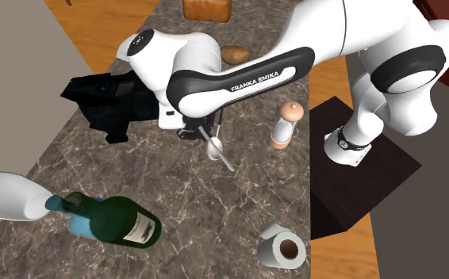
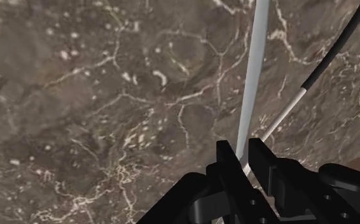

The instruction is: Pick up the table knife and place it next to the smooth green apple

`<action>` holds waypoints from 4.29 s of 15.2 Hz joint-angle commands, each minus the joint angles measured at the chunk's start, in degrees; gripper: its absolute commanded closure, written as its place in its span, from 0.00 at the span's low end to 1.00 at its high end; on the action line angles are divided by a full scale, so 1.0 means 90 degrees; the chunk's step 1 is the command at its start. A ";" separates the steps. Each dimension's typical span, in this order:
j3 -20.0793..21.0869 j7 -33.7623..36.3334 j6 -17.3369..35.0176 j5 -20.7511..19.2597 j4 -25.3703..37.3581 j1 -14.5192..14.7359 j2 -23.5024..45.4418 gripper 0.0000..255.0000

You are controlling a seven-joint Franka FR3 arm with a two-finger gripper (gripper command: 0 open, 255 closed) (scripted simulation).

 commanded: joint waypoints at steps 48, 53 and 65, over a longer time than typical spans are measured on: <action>-0.1145 -0.2262 -0.1157 -0.1634 -0.1025 -0.1174 -0.2478 1.00; -0.1467 -0.2938 -0.1035 -0.1892 -0.1211 -0.1528 -0.2633 1.00; -0.2340 -0.4923 -0.0756 -0.1989 -0.0869 -0.2635 -0.2154 1.00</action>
